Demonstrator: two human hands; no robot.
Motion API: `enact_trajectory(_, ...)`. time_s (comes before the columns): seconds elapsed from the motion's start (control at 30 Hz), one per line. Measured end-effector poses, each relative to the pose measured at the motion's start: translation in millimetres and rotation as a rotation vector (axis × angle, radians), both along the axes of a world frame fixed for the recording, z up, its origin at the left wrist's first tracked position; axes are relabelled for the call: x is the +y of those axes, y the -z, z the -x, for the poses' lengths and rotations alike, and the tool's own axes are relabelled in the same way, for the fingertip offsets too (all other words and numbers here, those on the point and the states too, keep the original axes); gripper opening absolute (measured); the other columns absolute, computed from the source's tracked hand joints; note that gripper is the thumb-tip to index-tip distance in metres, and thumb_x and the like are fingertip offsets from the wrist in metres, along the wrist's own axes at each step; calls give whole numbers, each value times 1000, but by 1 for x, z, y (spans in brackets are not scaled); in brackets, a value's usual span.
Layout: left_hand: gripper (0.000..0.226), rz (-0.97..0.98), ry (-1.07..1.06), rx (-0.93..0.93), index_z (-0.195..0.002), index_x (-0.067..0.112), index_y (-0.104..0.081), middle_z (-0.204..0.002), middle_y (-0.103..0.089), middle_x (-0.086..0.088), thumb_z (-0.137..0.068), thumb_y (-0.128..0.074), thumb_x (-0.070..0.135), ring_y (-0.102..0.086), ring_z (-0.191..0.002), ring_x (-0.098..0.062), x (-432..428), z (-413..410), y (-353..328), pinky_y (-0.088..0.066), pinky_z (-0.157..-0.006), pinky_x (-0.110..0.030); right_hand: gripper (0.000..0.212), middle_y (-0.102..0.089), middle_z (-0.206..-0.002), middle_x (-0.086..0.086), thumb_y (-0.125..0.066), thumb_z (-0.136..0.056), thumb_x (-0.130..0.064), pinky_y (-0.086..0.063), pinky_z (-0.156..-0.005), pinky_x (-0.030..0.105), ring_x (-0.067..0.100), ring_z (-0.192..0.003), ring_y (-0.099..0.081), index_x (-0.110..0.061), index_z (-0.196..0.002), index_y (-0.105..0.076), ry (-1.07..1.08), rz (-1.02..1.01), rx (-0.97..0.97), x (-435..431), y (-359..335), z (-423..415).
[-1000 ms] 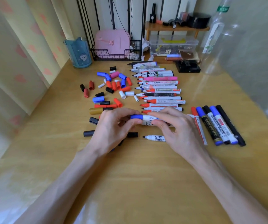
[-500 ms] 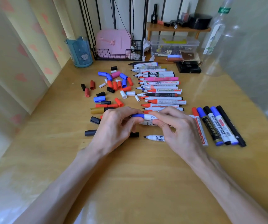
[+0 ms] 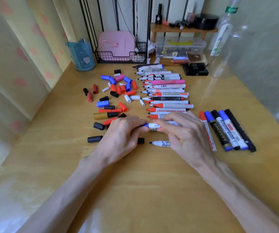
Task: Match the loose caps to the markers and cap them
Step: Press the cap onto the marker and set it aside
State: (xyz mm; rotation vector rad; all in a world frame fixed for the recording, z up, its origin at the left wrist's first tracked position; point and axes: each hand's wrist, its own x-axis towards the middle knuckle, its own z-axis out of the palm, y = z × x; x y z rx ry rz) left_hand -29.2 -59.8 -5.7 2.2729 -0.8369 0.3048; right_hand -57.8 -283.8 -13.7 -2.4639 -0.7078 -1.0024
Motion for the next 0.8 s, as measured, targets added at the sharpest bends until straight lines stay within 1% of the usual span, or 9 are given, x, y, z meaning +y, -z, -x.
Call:
enact_trajectory(0.07,22,-5,-8,-1,-110,17,-74,-83,-59,15,-105,-57,30,-53,-74,-1,4,-4,-2,-39,-66,-16,22,-69,-91,-2,-68,-97,-15,-46,-67,43,22,-79,-61,-17,-116,-78,-10,-35,94,2,-3,-3)
enact_trajectory(0.17,26,-50,-39,-60,-112,16,-69,-90,-61,10,-107,-51,34,-55,-78,-11,11,-8,-6,-43,-65,-26,35,-71,-93,-2,-62,-101,-31,-45,-71,33,20,-83,-61,-14,-131,-70,65,-4,211,10,-8,-4)
enact_trajectory(0.23,25,-123,-40,-91,-110,17,-64,-92,-58,9,-110,-45,33,-51,-77,-14,12,-7,-5,-39,-62,-29,37,-71,-91,0,-59,-101,-35,-42,-73,30,22,-84,-63,-12,-127,-72,61,-20,239,11,-7,-4)
enact_trajectory(0.37,27,-146,16,-50,-106,14,-59,-90,-57,5,-111,-40,32,-48,-75,-17,13,-6,-6,-38,-63,-31,27,-65,-83,2,-65,-99,-28,-47,-72,43,27,-77,-58,-9,-115,-76,31,-39,138,6,-3,-2)
enact_trajectory(0.53,25,-181,14,21,-91,23,-49,-75,-48,7,-112,-39,32,-44,-68,-17,25,-6,-7,-34,-58,-26,12,-66,-84,3,-69,-98,-8,-38,-70,38,26,-75,-54,-7,-107,-77,44,66,-70,9,-9,-1)
enact_trajectory(0.6,33,-232,-62,70,-88,22,-49,-73,-50,4,-111,-34,39,-45,-67,-20,41,-8,-4,-38,-58,-35,20,-67,-87,5,-68,-94,4,-34,-73,38,28,-77,-55,-7,-107,-78,81,59,-129,-3,-13,-4)
enact_trajectory(0.63,33,-212,-91,79,-92,21,-54,-76,-54,3,-111,-36,40,-47,-69,-22,48,-9,-5,-41,-60,-38,24,-67,-87,5,-69,-92,7,-32,-73,37,28,-78,-56,-7,-108,-78,100,36,-131,-8,-15,-6)
enact_trajectory(0.73,21,-92,-107,67,-110,17,-64,-95,-59,6,-110,-48,31,-55,-83,-12,58,-9,-11,-44,-70,-27,19,-65,-86,3,-72,-93,-3,-27,-73,34,26,-79,-53,-9,-111,-77,135,10,-52,-15,-16,-7)
enact_trajectory(0.8,22,-85,-78,93,-114,17,-69,-105,-59,7,-107,-54,32,-58,-97,-11,57,-8,-11,-47,-81,-26,17,-64,-85,2,-74,-94,-6,-25,-72,34,22,-79,-49,-11,-110,-76,148,12,-5,-14,-12,-7)
